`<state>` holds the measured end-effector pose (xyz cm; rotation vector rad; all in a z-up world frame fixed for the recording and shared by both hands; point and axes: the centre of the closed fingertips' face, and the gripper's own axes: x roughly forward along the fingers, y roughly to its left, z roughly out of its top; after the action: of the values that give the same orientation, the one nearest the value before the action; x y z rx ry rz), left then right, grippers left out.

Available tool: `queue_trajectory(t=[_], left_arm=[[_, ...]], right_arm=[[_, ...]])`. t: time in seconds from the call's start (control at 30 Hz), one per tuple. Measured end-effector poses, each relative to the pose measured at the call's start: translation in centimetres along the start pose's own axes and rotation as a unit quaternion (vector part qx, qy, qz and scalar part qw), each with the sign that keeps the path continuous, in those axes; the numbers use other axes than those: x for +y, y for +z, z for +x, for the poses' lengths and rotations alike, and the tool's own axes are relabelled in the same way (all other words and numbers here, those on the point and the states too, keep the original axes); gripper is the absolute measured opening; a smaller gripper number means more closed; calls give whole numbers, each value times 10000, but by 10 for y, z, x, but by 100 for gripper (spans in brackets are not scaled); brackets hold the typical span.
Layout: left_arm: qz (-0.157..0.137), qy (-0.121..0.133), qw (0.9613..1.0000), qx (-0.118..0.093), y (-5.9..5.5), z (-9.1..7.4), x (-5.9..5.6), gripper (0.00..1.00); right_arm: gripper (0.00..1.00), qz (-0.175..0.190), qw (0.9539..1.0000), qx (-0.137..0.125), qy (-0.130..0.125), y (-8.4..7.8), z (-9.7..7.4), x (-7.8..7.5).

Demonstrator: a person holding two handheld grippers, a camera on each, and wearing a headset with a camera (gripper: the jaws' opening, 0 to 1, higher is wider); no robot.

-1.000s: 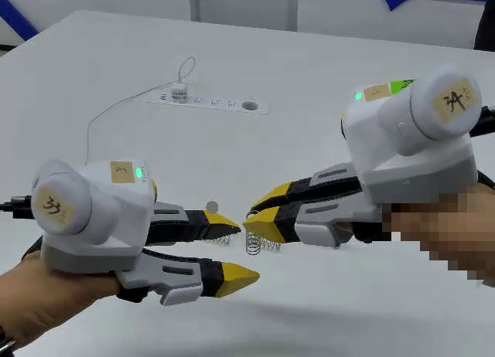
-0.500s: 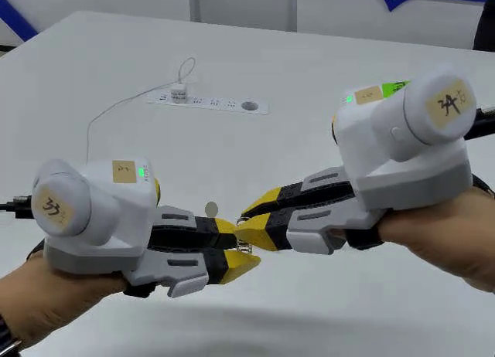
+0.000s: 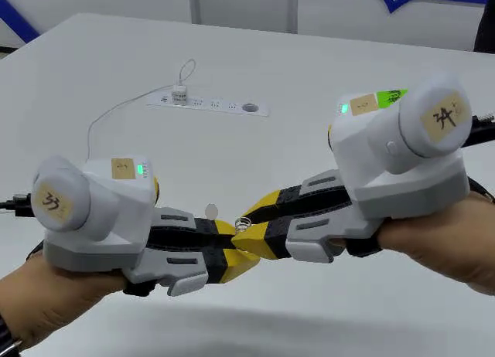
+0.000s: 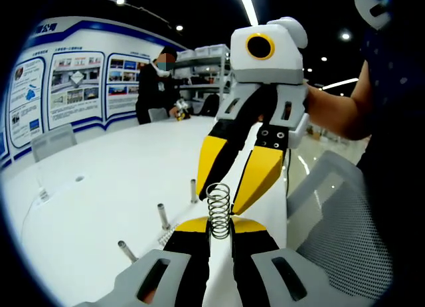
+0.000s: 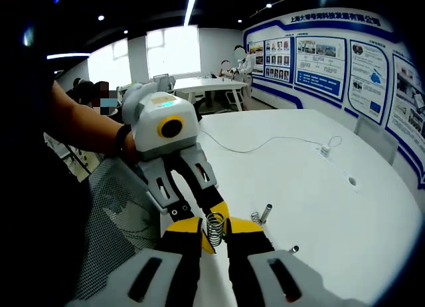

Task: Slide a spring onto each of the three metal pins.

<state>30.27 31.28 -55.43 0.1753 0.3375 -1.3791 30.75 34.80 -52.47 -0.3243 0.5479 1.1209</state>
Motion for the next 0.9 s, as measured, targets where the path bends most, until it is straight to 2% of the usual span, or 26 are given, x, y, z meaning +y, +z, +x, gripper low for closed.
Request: queue_trajectory(t=[0.57,0.9], left_arm=[[149,48,9999,-3,3,0,0,12],[143,143,9998,-3,2,-5,3,23]], right_arm=[[12,-113,9999,-30,-41,1,-2,0],[12,-55,9998,-79,-163,2,-9,-8]])
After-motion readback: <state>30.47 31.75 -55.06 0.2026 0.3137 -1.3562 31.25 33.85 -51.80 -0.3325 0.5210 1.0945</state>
